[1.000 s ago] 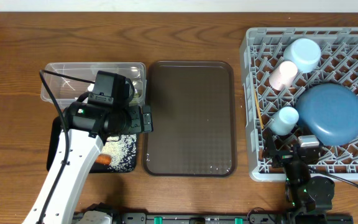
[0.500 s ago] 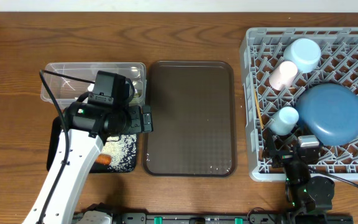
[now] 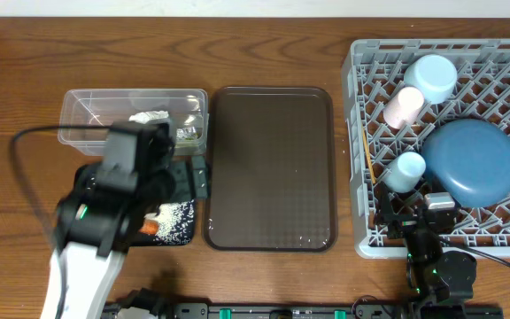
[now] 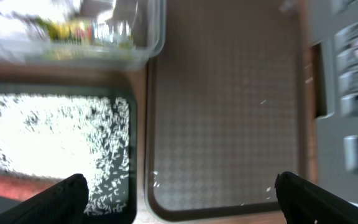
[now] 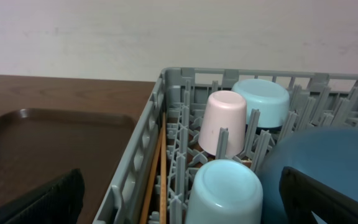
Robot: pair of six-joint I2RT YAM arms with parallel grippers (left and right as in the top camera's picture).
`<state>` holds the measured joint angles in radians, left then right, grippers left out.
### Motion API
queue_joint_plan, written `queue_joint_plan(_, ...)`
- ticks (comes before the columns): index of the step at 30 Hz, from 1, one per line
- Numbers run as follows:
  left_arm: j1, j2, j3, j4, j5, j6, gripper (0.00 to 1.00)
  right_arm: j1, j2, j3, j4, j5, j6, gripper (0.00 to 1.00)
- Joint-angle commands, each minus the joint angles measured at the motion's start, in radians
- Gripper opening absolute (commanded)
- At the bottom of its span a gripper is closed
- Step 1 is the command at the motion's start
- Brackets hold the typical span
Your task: Sort waste into correct bins and load items into the dishwasher rack
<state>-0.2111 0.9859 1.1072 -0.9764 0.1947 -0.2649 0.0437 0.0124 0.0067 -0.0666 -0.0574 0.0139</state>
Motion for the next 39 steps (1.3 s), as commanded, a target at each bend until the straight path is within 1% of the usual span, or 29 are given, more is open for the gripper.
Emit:
queue_joint_plan(1,-0.001,-0.135,0.008,-0.003,-0.013,0.002,0.98,0.009,-0.008,-0.001,-0.005,0.008,-0.012,0.99)
queue_joint_plan(8,-0.001,-0.399,0.008,-0.003,-0.013,0.002,0.98,0.009,-0.008,-0.001,-0.005,0.008,-0.012,0.99)
queue_joint_plan(20,0.003,-0.640,0.007,-0.011,-0.013,0.002,0.98,0.009,-0.008,-0.001,-0.005,0.008,-0.012,0.99)
queue_joint_plan(26,0.003,-0.721,0.007,-0.022,-0.013,0.002,0.98,0.009,-0.008,-0.001,-0.005,0.008,-0.012,0.99)
queue_joint_plan(32,0.005,-0.768,0.007,-0.093,-0.013,0.002,0.98,0.009,-0.008,-0.001,-0.005,0.008,-0.012,0.99)
queue_joint_plan(39,0.060,-0.798,-0.023,-0.097,-0.013,0.002,0.98,0.009,-0.008,-0.001,-0.005,0.008,-0.012,0.99)
